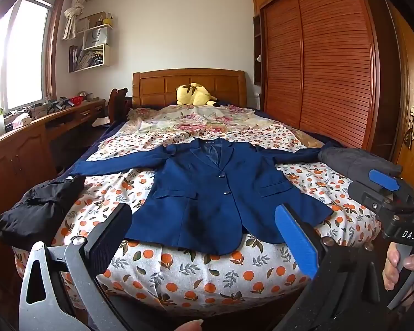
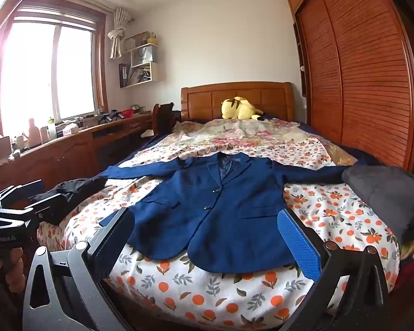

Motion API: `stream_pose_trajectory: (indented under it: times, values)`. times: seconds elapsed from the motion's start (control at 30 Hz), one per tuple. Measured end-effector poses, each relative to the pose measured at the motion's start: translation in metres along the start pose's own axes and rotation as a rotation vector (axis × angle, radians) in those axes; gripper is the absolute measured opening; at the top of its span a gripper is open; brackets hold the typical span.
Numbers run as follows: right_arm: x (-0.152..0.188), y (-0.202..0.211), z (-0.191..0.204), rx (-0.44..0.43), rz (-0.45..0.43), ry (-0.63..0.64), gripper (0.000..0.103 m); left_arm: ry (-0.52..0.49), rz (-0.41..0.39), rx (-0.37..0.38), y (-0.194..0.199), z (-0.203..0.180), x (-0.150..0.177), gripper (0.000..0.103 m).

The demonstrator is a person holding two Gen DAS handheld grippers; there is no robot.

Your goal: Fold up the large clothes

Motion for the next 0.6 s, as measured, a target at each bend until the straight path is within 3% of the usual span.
stream_pose_trajectory:
  times: [0.6]
  values:
    - [0.0003, 0.0008, -0.0006, 0.003, -0.006, 0.012, 0.103, 0.005, 0.01, 0.006, -0.0007, 0.0056, 0.0057, 0.103]
Point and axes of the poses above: each gripper's, at about its wrist camera, not at the fingertips, and y roughly against the way its jaws point, z to its left, x to its underside, the point moved 7 cm from there along -y, roughly the way its jaws point, and after that the axes turned 12 degrees about z, right-handed, at the moved point
